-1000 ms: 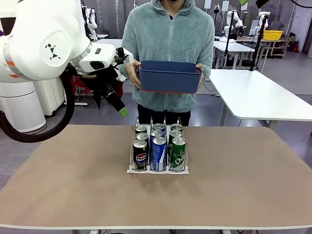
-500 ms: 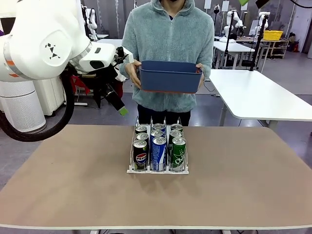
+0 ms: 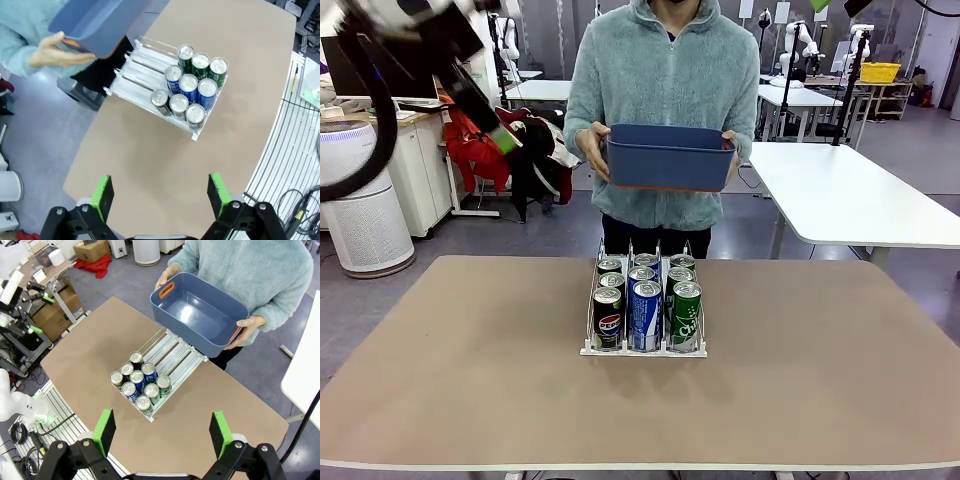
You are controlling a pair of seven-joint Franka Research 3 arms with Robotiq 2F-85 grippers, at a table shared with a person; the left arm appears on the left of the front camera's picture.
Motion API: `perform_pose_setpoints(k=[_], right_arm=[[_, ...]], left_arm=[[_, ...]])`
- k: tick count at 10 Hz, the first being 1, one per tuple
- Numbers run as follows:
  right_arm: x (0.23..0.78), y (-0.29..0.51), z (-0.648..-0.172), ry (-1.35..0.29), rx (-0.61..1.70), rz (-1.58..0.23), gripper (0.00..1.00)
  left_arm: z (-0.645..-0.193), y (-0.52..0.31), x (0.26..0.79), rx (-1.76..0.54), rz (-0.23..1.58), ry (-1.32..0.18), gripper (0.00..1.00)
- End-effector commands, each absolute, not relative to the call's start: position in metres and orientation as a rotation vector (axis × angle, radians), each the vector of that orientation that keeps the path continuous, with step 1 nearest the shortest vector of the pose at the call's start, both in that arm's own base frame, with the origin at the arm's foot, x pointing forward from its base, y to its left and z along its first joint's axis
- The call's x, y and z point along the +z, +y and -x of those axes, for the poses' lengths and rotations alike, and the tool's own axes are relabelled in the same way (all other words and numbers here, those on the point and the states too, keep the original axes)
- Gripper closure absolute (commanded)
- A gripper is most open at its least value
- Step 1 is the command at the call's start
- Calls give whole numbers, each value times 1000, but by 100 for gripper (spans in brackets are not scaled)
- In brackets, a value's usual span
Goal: Fill the beverage cans into the dispenser.
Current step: Place the picked Pepsi coke in the line of the Automatic Can Dispenser with the same cans.
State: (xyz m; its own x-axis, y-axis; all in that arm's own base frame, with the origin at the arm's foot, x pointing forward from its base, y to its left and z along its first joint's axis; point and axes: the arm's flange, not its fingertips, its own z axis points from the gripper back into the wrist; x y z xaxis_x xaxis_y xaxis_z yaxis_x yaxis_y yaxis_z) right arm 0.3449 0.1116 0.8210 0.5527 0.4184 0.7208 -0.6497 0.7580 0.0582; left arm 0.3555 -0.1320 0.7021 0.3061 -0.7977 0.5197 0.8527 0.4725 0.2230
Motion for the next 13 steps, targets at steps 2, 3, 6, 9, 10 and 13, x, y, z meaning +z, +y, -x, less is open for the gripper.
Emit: perform_pose_setpoints(k=[2,3,6,9,10,13], right_arm=[[820,112,-345,-755,644,-337,0],[820,112,-345,-755,644,-337,0],[820,112,-345,-755,644,-337,0],[820,112,-345,-755,644,-337,0],[820,112,-345,-755,644,-337,0],[820,112,-345,-755,644,-337,0]], left_arm=[[-371,-124,749,-1192,147,-651,0],[-367,-123,768,-1204,157,-652,0],[-363,-124,809,-1242,135,-713,0],[-343,-138,814,-1203,164,-736,0],[-353,-130,819,-1219,117,-732,0],[-353,-130,819,-1219,117,-732,0]])
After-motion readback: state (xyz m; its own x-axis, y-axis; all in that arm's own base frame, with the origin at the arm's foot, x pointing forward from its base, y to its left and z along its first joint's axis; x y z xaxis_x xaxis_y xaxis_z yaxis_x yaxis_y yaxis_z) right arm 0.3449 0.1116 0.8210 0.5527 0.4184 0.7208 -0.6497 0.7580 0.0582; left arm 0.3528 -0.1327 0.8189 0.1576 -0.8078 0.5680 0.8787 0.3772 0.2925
